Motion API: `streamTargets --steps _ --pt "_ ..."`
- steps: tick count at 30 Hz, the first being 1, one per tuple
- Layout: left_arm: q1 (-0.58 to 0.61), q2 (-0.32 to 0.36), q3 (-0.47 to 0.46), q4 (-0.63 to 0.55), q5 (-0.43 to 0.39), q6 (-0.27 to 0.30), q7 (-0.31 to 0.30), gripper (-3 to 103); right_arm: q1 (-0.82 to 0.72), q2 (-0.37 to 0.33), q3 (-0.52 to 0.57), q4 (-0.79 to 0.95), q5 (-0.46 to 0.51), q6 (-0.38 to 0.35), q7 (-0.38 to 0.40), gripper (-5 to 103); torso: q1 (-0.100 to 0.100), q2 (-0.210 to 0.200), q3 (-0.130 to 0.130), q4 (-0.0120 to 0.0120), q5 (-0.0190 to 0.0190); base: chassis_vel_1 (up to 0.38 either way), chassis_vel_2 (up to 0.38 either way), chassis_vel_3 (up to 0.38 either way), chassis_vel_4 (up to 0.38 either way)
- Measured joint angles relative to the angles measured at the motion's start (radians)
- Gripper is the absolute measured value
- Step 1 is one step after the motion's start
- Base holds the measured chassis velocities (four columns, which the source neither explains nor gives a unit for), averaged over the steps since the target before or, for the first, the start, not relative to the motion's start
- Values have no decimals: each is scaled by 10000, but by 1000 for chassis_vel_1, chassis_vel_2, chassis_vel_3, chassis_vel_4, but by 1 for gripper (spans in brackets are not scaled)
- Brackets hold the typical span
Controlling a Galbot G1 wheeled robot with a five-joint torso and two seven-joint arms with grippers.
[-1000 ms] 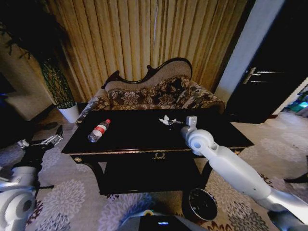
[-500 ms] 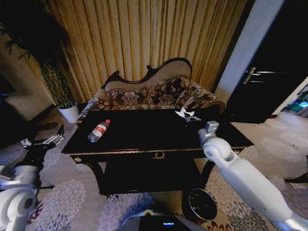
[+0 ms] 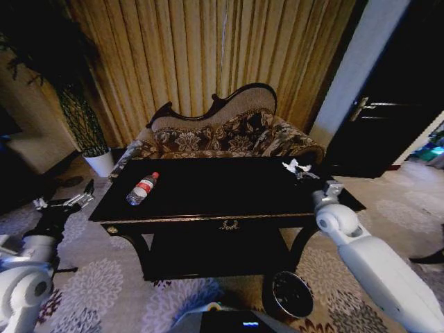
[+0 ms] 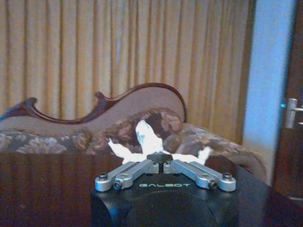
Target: Move to the front of the table and place the trash on the table into the trash bin.
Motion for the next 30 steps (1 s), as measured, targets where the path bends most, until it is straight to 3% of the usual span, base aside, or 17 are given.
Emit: streamTargets --steps 14,30 --pt "-77 297 3 727 82 -136 -73 100 -1322 273 1251 459 -337 255 5 0 0 0 0 1 -1 0 0 0 0" --pt "11 181 3 774 156 -137 -101 100 -1880 592 1707 1130 -445 174 347 0 0 0 1 1 -1 0 0 0 0"
